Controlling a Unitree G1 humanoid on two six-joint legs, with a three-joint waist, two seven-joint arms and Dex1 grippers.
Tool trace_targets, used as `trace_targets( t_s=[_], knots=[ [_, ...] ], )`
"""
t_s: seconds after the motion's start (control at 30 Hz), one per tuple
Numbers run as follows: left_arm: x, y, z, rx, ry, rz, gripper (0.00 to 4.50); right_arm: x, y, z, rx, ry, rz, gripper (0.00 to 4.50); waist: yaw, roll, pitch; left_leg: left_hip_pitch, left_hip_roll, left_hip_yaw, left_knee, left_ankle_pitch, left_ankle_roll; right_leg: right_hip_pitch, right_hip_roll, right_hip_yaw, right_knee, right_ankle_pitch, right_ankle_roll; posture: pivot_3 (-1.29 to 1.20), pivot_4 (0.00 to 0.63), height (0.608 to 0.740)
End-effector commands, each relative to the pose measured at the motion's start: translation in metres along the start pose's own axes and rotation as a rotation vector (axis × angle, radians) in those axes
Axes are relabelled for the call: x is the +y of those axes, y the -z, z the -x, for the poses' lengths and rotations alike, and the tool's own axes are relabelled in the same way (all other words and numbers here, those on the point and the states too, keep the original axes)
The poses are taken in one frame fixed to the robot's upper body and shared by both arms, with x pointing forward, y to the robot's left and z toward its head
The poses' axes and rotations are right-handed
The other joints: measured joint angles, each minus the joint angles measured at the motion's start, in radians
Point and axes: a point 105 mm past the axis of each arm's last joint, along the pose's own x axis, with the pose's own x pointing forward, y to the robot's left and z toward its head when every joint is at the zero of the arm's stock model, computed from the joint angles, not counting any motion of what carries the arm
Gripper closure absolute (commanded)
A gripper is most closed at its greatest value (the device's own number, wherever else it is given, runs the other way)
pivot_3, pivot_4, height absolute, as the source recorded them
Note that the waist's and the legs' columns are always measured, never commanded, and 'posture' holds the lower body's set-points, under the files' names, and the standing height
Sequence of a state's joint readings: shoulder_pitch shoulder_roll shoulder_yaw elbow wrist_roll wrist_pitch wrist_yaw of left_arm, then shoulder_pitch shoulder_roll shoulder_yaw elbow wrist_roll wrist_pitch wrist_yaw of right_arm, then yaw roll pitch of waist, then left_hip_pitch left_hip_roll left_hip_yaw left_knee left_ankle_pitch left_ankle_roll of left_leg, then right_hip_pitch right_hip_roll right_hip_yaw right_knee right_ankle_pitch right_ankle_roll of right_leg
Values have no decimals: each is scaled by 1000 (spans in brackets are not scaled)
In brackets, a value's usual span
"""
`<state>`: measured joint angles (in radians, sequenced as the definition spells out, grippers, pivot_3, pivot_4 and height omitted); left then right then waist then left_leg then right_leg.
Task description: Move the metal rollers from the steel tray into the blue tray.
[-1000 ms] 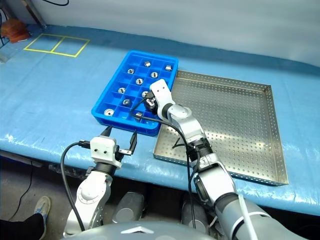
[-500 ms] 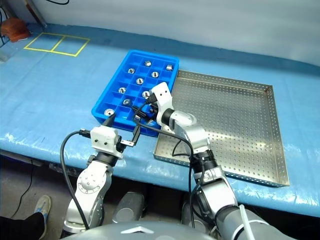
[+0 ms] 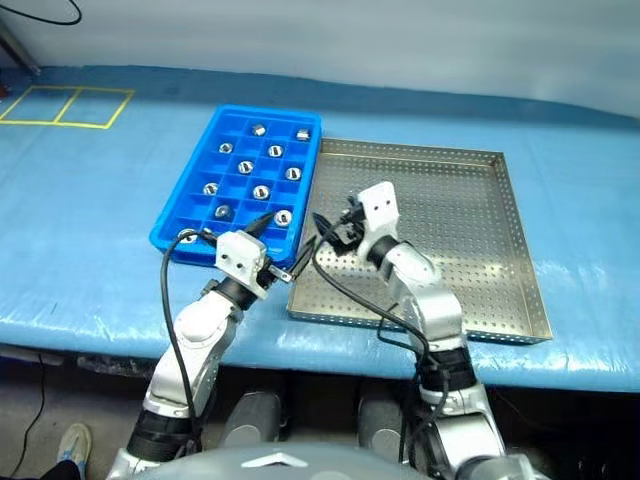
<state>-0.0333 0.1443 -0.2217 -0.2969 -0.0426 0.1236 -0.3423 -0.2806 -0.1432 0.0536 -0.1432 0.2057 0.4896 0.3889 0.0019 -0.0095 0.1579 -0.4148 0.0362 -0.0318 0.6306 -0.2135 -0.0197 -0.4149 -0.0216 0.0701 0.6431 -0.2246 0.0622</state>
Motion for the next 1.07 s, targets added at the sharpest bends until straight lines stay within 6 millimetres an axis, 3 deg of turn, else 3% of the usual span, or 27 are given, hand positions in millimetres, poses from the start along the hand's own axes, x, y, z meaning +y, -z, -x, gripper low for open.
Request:
trace_targets(
  t_s=[0.03, 0.23, 0.4, 1.07],
  knots=[
    [-13, -6, -4, -35, 135, -10, 0, -16, -12, 19, -51, 85, 25, 316, -22, 0, 0, 0, 0, 0, 0, 0, 0, 0, 0, 0, 0, 0, 0, -62, 150, 740],
    [-10, 0, -9, -27, 189, -16, 0, -22, 4, 50, 14, 92, 28, 316, -70, 0, 0, 1, 0, 0, 0, 0, 0, 1, 0, 1, 0, 2, 4, -138, 150, 740],
    [-6, 2, -9, -25, 203, -27, 0, -24, 6, 62, 19, 104, 9, 316, -99, 0, 0, 2, 0, 1, 2, 0, 0, 1, 1, 3, 1, 2, 4, -160, 150, 740],
    [-5, 3, -8, -13, 192, -55, 0, -29, 5, 62, 27, 114, 15, 316, -118, 0, 0, 0, 0, 2, 14, 0, 1, 4, 1, 5, 3, 3, 5, -131, 150, 740]
  ],
)
